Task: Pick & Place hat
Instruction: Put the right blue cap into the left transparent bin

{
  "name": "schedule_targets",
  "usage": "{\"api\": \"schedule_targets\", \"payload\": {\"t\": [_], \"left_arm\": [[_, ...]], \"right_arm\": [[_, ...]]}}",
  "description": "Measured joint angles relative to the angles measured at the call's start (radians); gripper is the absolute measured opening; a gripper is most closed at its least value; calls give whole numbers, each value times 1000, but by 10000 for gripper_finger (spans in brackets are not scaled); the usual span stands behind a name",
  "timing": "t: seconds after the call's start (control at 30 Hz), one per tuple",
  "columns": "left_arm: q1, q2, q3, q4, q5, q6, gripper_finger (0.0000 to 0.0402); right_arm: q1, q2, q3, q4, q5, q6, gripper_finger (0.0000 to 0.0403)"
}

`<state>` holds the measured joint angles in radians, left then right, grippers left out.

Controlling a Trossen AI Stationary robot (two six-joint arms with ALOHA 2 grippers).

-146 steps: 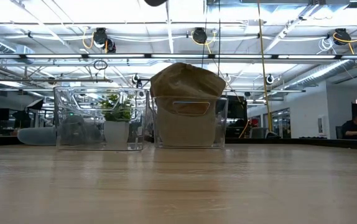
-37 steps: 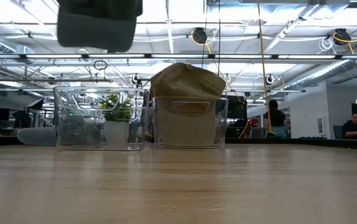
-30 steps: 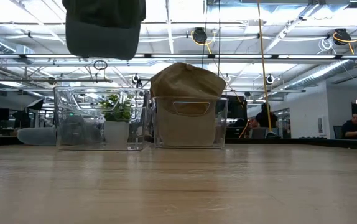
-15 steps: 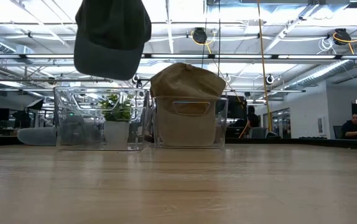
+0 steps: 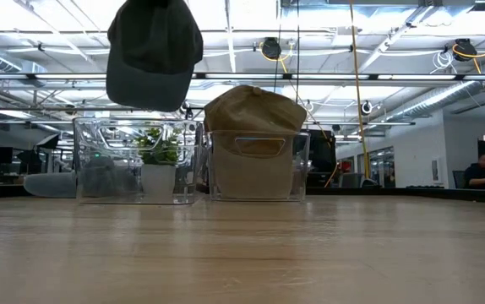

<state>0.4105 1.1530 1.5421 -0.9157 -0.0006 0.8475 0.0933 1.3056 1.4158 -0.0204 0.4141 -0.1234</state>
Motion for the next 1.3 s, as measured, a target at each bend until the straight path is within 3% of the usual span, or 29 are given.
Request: {"api": "schedule_targets", "payload": {"t": [0.2,0.3,0.57,1.3], "left_arm": [[122,0,-15,9,170,-4,22],[173,0,-74,18,209,-12,22],[197,-37,-277,295,311,-19,22],[226,-37,-614,558,374,-46,22]], "right_arm": [[0,0,0,0,0,0,144],[0,0,0,0,0,0,142],[0,0,0,0,0,0,141],[-2,0,0,-15,3,32,141]]}}
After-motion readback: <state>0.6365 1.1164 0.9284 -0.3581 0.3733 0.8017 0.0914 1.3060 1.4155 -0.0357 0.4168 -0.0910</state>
